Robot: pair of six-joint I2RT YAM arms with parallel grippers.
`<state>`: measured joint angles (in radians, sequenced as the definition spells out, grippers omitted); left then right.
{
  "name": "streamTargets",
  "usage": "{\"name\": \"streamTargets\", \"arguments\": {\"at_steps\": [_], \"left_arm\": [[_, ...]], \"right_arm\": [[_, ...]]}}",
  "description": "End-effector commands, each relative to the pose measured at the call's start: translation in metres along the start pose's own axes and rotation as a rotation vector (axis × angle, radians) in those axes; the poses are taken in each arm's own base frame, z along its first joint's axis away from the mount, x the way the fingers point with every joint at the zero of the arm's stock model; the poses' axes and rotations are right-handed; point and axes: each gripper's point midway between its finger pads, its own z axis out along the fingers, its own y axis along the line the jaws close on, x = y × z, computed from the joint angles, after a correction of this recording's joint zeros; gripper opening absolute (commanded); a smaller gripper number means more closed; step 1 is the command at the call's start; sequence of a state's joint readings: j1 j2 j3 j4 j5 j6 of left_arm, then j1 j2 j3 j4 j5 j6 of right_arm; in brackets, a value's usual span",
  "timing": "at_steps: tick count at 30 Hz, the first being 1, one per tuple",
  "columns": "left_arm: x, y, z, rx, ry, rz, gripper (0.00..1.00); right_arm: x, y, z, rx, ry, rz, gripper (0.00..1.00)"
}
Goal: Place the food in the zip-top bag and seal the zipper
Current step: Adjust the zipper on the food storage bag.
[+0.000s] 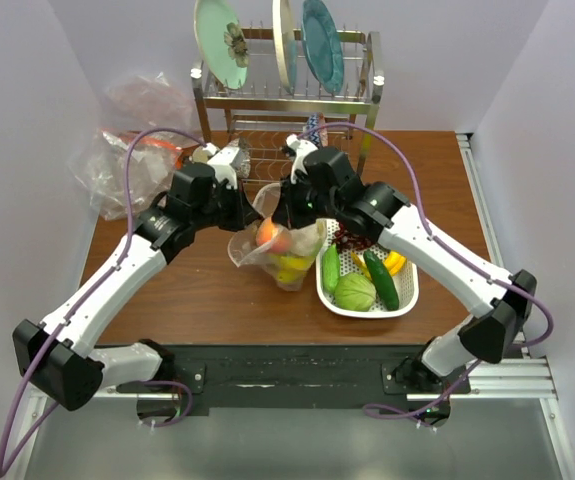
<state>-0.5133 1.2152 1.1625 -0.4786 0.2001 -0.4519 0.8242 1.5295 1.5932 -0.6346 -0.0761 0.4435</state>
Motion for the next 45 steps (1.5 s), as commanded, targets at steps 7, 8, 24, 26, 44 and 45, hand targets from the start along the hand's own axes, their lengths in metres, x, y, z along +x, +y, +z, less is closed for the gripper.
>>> {"name": "streamTargets", "arguments": {"at_steps": [7,8,24,26,44,45], "left_arm": [[-0.006,-0.045,-0.012,0.219,-0.052,-0.023,0.00],[-0.008,-0.045,-0.014,0.217,-0.059,-0.017,0.00],[-0.037,-0.048,-0.030,0.163,-0.091,0.041,0.00],[-0.045,-0.035,-0.036,0.124,-0.086,0.044,0.00],[-0.022,0.009,-0.015,0.145,-0.027,-0.064,0.00],[-0.009,0.014,-0.009,0.145,0.002,-0.083,0.00]], "right_arm": [[0.007,-0.006,0.058,0.017,0.026,0.053,0.00],[0.015,-0.010,0.062,0.026,0.043,0.054,0.00],[-0.017,-0.007,0.029,0.041,-0.092,0.096,0.00],[-0.019,-0.017,0.019,0.089,-0.109,0.073,0.00],[-0.055,0.000,-0.028,-0.028,-0.164,0.041,0.00],[-0.059,0.004,-0.032,-0.039,-0.173,0.039,0.00]]}}
